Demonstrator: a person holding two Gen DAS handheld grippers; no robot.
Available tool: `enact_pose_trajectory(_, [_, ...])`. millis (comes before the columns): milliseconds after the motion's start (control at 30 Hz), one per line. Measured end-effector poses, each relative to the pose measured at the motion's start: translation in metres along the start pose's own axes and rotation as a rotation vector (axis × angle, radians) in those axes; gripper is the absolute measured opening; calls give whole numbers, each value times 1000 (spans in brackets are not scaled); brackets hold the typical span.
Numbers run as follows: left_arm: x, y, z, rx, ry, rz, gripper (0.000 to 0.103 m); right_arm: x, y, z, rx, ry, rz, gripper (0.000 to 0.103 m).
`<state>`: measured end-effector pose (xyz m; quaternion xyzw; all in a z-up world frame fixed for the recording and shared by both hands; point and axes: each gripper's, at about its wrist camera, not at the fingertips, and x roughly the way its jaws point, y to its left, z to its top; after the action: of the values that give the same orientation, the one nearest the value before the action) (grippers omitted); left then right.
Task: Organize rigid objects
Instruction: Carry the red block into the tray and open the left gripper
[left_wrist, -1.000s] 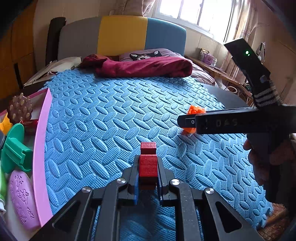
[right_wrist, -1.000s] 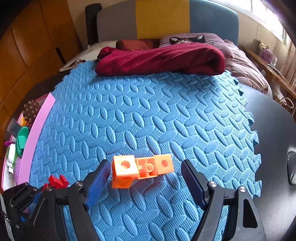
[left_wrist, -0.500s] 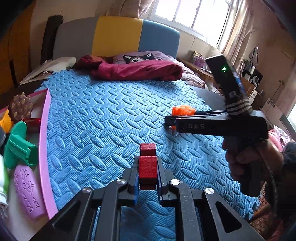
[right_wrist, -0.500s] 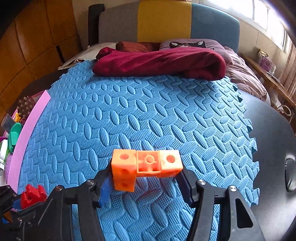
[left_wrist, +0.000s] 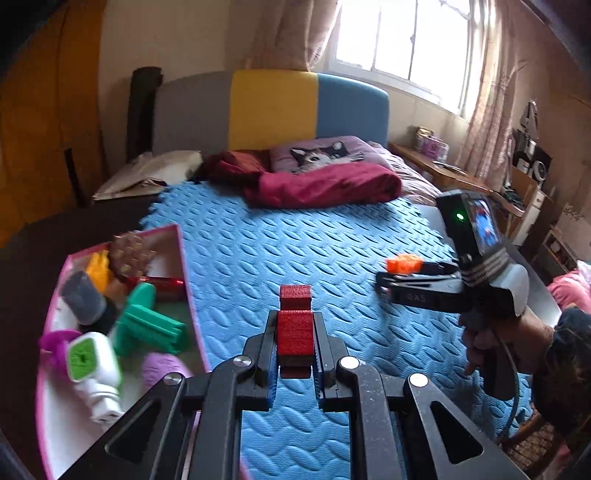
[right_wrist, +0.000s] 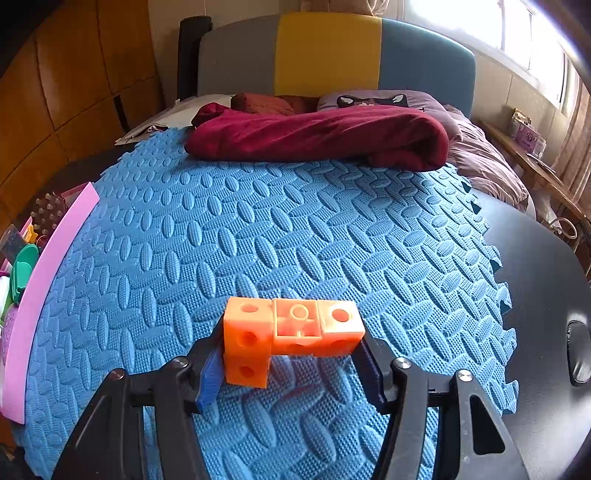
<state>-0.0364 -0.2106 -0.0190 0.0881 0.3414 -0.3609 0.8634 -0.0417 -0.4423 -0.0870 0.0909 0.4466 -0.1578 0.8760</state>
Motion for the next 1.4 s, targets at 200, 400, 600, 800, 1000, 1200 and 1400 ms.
enact_pose_trajectory(200, [-12, 25, 2, -30, -15, 72, 15, 0, -1, -2, 3, -13, 0, 62])
enact_pose_trajectory(400, [-21, 39, 1, -48, -25, 105, 15, 0, 0, -1, 2, -15, -5, 62])
enact_pose_trajectory(600, [-25, 57, -2, -75, -23, 132, 15, 0, 0, -2, 1, -15, -5, 62])
enact_pose_trajectory(800, [-28, 72, -7, -104, -19, 155, 15, 0, 0, -2, -1, -16, -9, 62])
enact_pose_trajectory(1000, [-32, 89, -13, -127, -12, 175, 15, -1, 1, -2, -4, -17, -12, 62])
enact_pose_trajectory(1200, [-42, 126, -27, -185, 6, 213, 15, -1, 1, -2, -3, -17, -11, 62])
enact_pose_trajectory(1400, [-56, 168, -50, -246, 33, 264, 15, -1, 1, -2, -4, -18, -12, 62])
